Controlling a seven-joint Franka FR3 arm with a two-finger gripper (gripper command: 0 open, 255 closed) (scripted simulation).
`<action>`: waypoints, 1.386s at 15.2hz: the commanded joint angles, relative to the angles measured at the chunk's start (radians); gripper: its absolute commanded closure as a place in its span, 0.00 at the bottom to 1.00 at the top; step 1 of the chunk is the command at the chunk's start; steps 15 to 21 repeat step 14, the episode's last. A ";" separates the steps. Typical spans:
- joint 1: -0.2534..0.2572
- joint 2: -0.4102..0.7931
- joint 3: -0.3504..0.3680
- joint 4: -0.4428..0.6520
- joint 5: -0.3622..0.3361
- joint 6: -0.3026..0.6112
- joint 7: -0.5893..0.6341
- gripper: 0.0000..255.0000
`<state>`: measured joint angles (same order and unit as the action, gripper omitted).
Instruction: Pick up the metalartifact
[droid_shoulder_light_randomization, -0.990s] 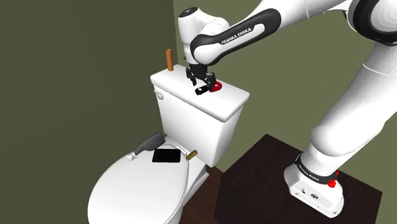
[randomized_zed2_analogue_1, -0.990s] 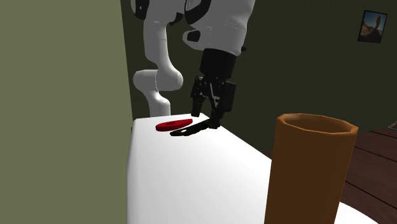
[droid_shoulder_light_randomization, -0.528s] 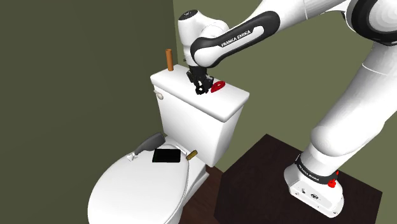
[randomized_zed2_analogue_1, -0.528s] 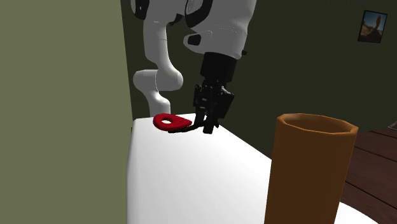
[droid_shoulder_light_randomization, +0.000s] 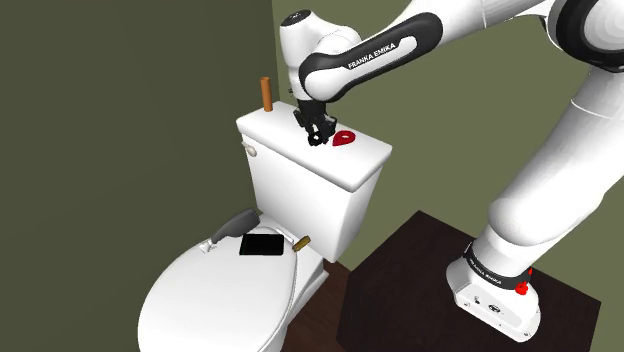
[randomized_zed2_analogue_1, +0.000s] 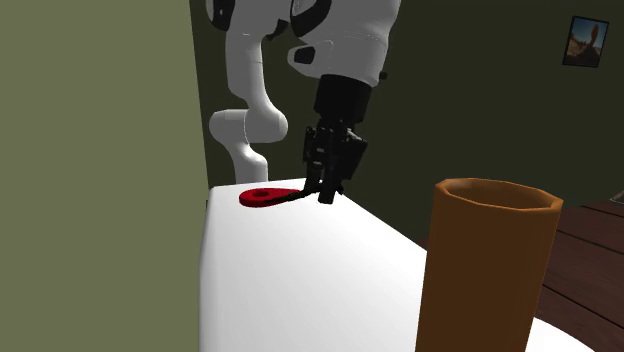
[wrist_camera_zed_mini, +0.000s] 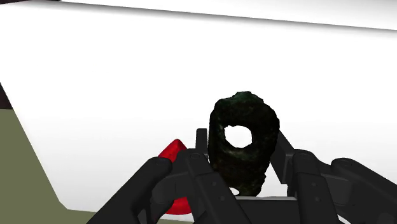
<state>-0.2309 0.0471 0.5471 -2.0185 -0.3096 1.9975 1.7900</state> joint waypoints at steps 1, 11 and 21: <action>-0.001 -0.008 0.000 0.018 0.008 -0.024 -0.011 1.00; -0.002 -0.045 0.000 0.114 0.041 -0.144 -0.057 1.00; -0.002 -0.047 0.000 0.127 0.043 -0.158 -0.062 1.00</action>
